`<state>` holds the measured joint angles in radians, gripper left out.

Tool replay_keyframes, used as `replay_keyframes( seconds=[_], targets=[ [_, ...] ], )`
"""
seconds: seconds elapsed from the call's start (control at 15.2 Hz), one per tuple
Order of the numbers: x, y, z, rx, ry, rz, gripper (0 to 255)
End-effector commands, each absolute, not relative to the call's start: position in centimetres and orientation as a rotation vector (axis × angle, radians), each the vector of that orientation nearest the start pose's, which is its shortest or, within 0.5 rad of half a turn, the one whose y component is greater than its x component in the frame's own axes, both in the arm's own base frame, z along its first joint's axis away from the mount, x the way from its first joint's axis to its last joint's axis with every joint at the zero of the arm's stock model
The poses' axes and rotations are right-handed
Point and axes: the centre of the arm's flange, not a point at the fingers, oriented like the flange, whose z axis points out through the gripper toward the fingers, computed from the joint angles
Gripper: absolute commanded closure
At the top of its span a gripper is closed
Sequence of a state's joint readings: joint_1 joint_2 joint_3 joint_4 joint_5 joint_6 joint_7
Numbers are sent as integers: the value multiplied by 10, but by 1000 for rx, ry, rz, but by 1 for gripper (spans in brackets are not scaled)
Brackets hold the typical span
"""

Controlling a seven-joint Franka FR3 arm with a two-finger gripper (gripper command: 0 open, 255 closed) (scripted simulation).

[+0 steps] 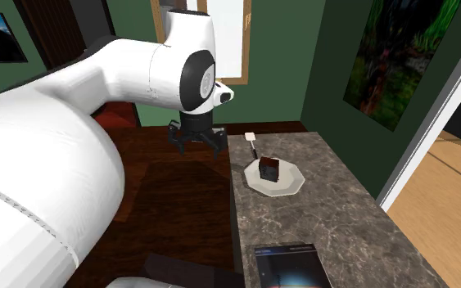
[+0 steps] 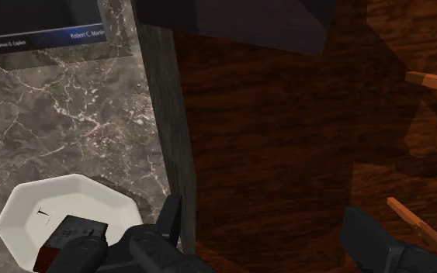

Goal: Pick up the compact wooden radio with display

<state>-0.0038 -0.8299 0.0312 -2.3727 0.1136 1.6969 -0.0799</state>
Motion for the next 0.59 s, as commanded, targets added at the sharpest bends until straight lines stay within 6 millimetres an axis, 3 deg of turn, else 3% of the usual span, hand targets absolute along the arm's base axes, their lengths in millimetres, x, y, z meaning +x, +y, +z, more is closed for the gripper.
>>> replay_keyframes(
  seconds=[0.0, 0.53],
  targets=[
    [307, 22, 608, -3043, -142, -239, 0],
    [358, -48, 554, -3058, -521, -209, 0]
  ],
)
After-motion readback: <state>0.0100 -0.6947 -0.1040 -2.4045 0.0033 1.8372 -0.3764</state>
